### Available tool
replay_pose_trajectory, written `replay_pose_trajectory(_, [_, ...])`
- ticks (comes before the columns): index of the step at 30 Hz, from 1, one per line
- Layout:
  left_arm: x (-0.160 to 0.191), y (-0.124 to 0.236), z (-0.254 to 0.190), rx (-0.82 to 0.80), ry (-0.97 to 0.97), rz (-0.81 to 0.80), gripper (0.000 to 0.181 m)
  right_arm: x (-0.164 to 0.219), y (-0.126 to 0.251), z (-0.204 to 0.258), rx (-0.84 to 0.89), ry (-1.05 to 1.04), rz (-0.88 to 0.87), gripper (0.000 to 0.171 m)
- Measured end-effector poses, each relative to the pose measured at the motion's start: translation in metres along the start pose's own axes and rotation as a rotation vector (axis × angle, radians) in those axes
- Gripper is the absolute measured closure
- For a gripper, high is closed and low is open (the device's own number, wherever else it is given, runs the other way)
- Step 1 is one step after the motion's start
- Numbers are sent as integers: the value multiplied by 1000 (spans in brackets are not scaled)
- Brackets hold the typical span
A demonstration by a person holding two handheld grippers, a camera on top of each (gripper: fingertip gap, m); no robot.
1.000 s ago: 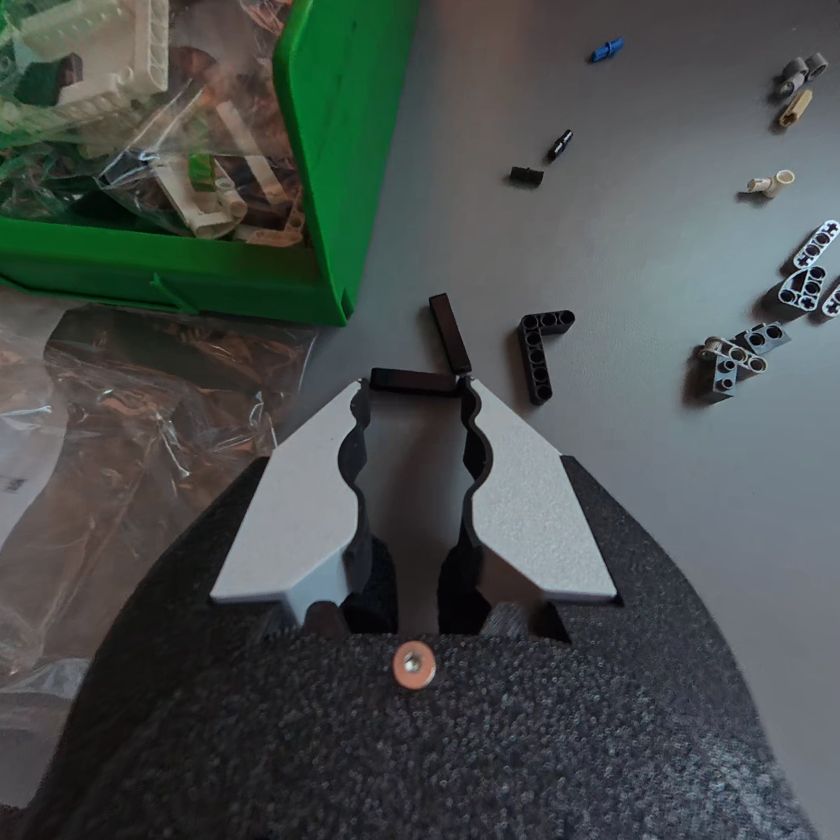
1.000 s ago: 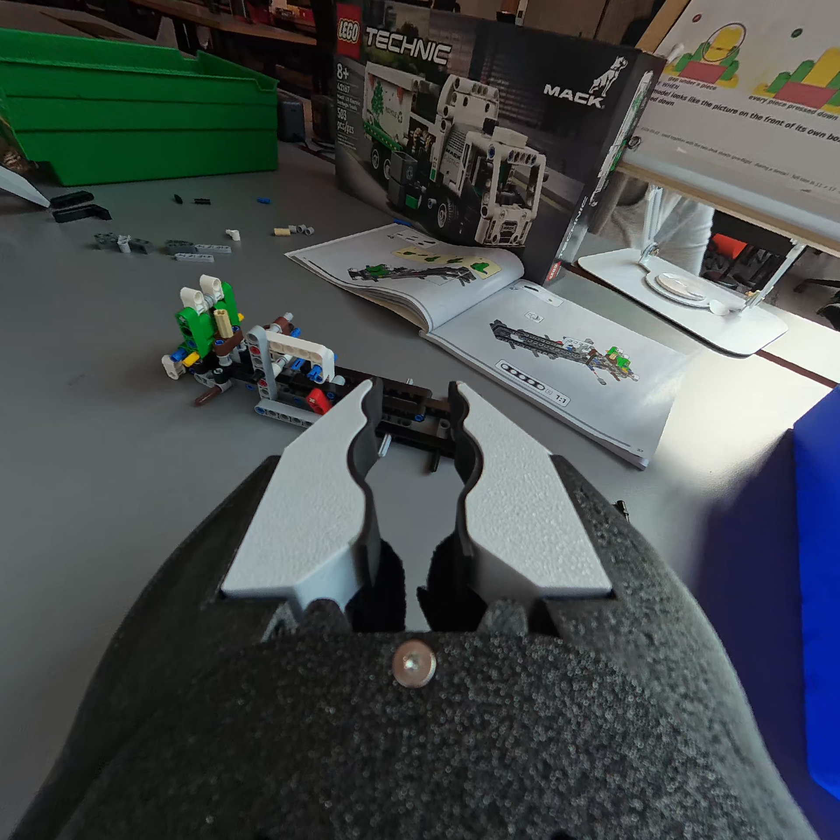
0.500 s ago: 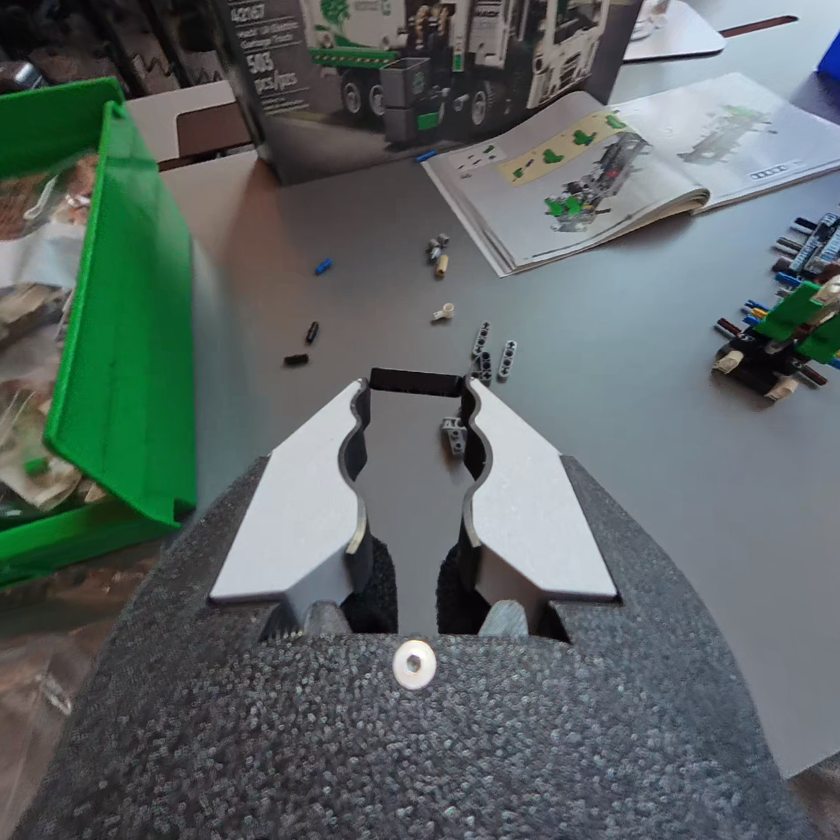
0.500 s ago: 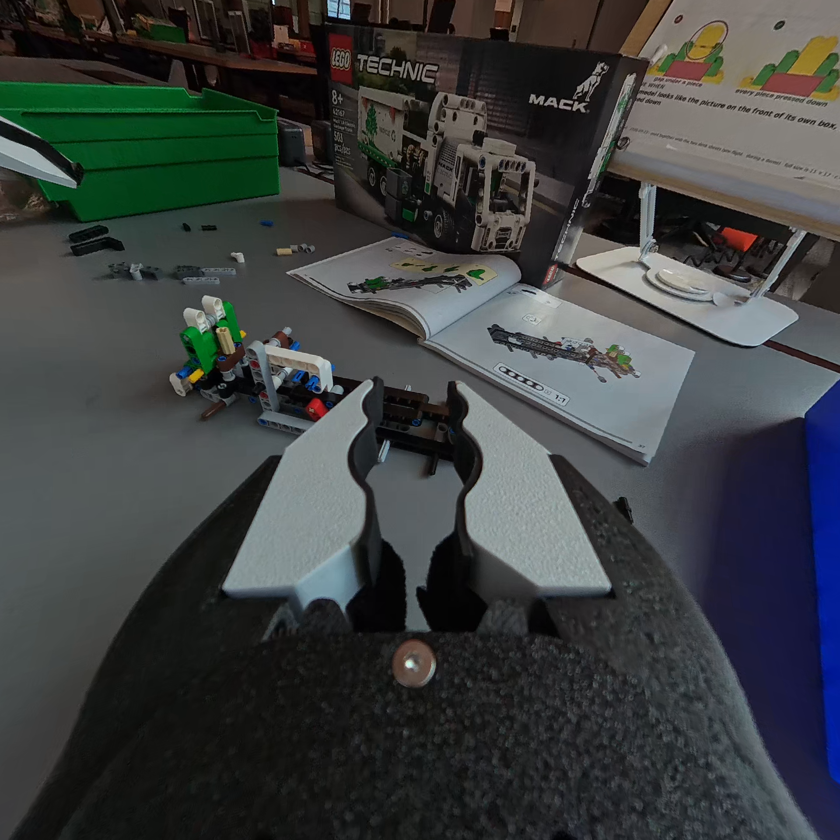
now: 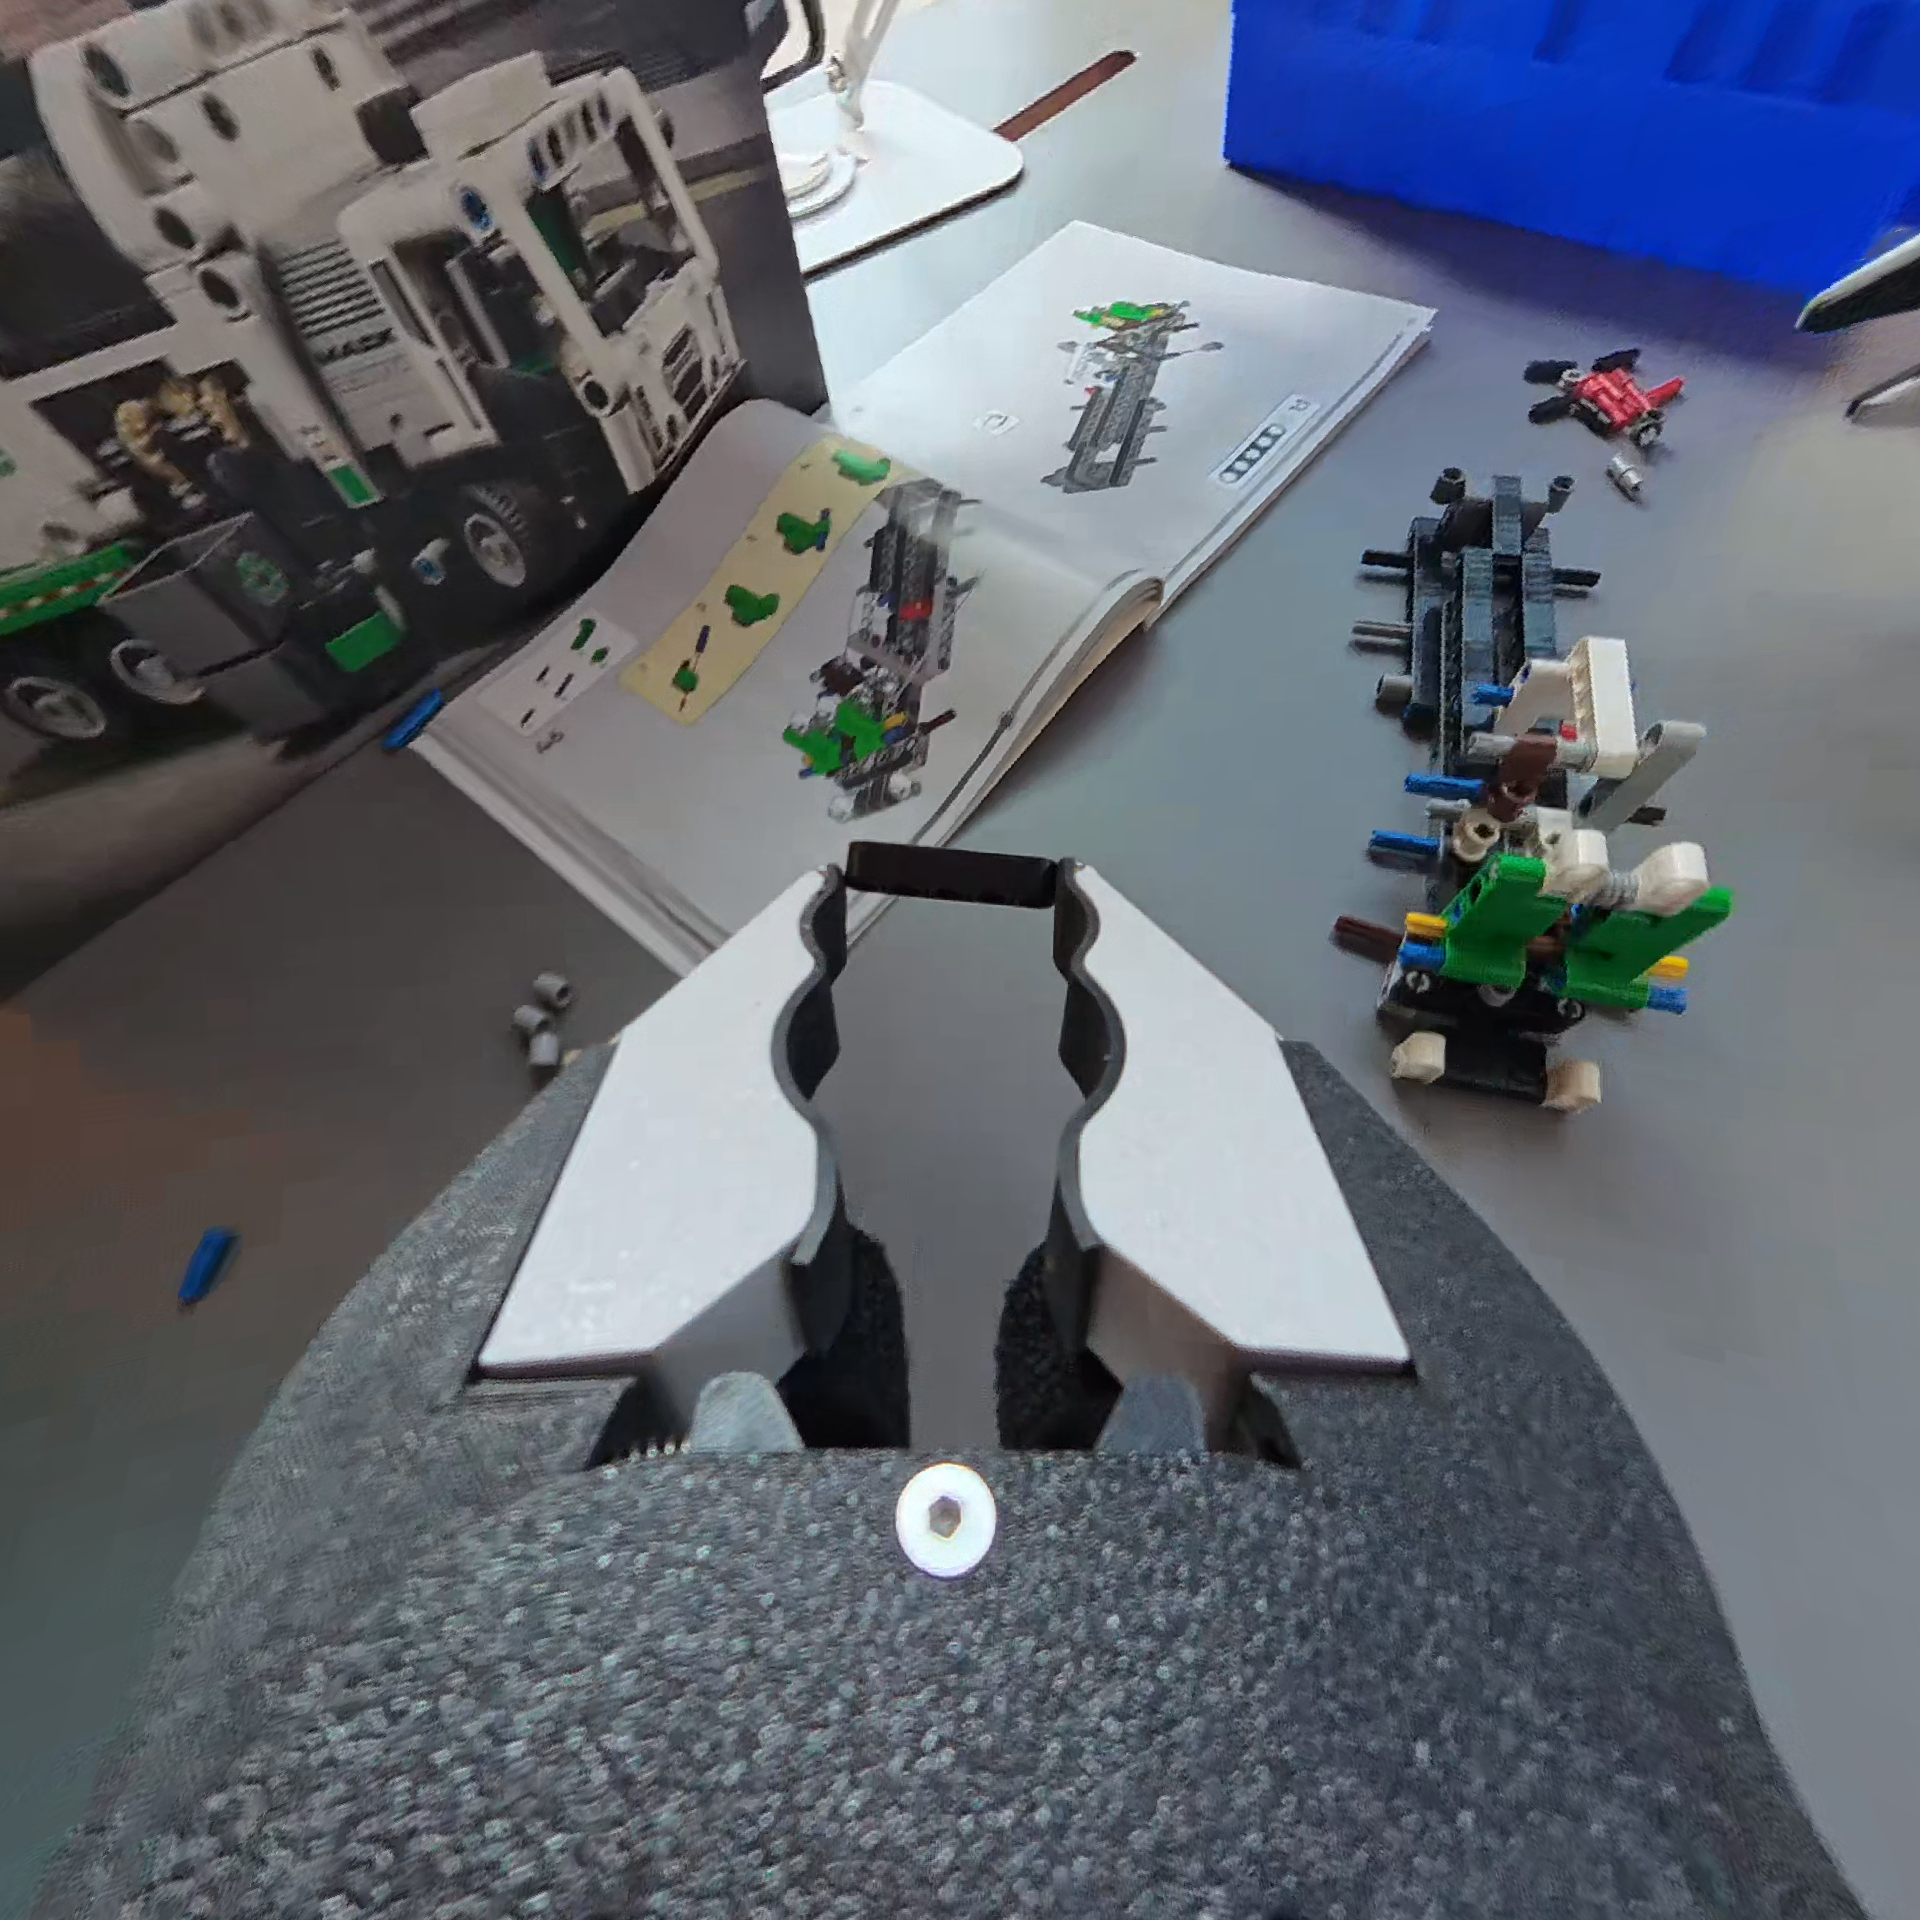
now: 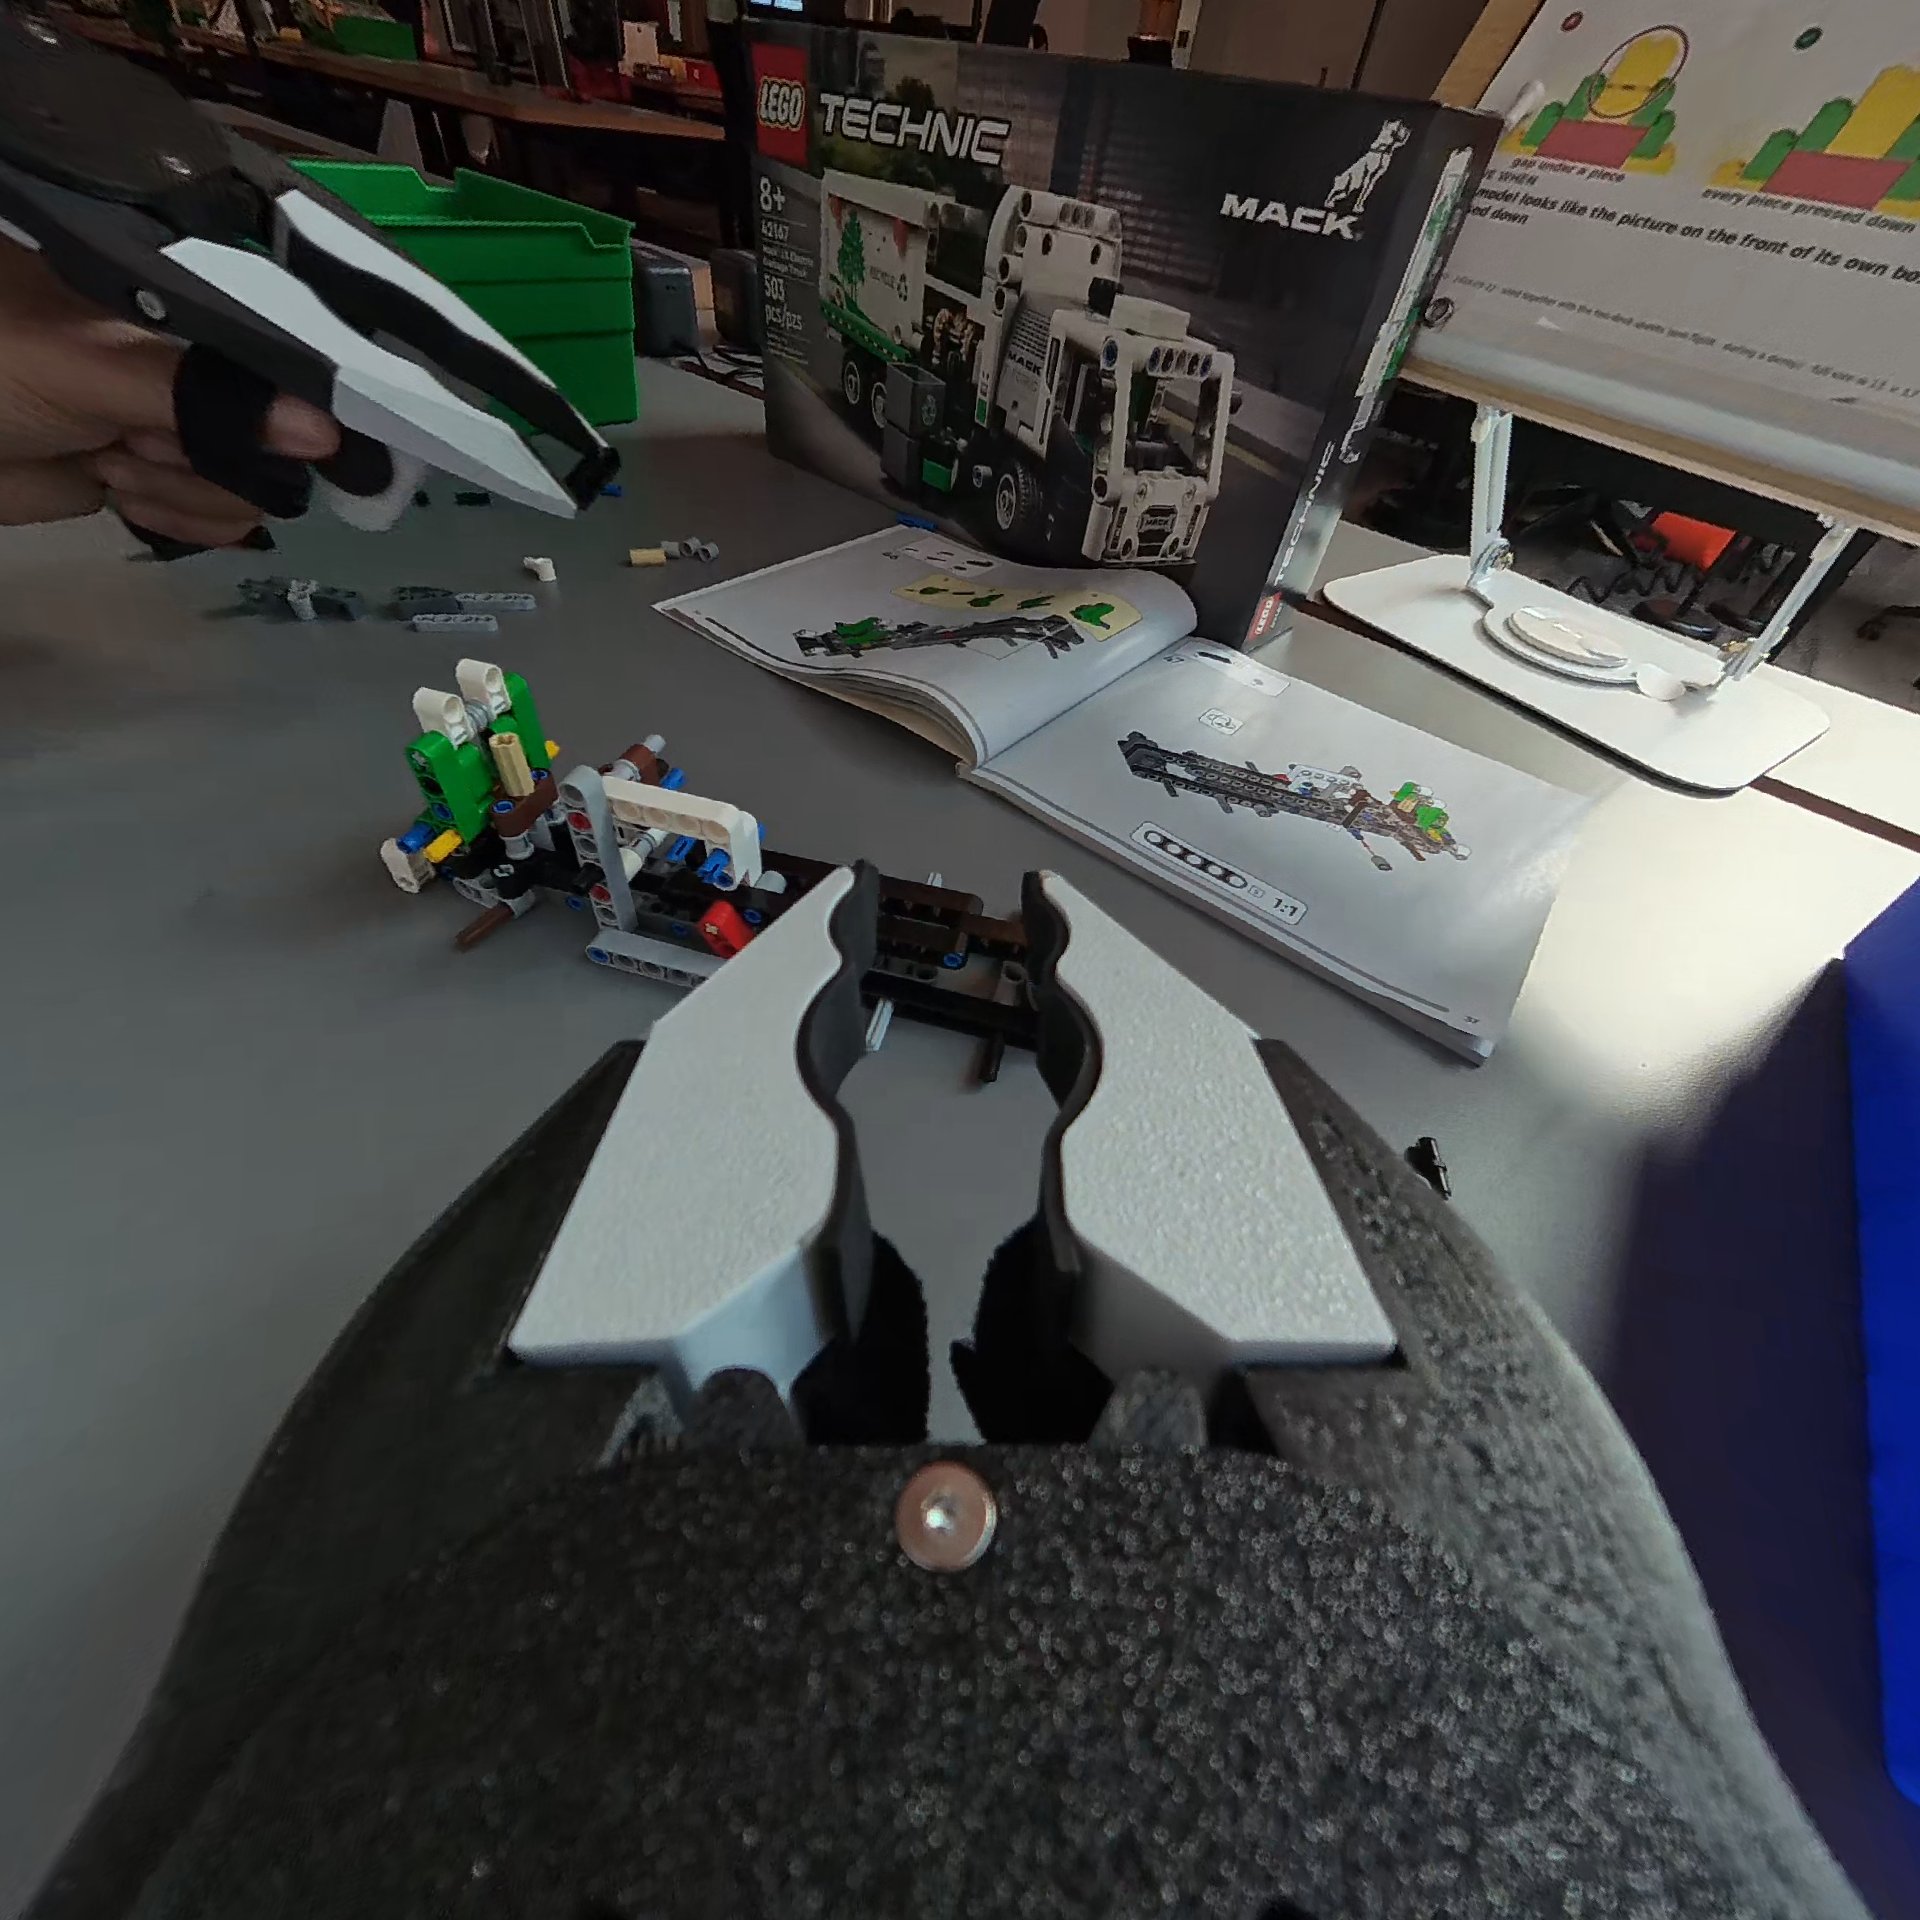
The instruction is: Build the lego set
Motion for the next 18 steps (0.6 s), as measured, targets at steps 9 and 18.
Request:
replay_pose_trajectory(9, [-27,-57,-25,169,-47,-30,143,0,0,1,11,22,-5,144])
replay_pose_trajectory(18, [-56,-37,-32,318,-52,-333,143,-2,5,-5,-16,-38,-56,145])
Point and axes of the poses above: each gripper's, where its closed fingertips meet, y back along the fingers, x out of its underside, z = x × y across the jaws, the point moved 8 cm from there along y, back along the fingers, and after that the axes turned 6 degrees about -x, right-handed, at the moved point
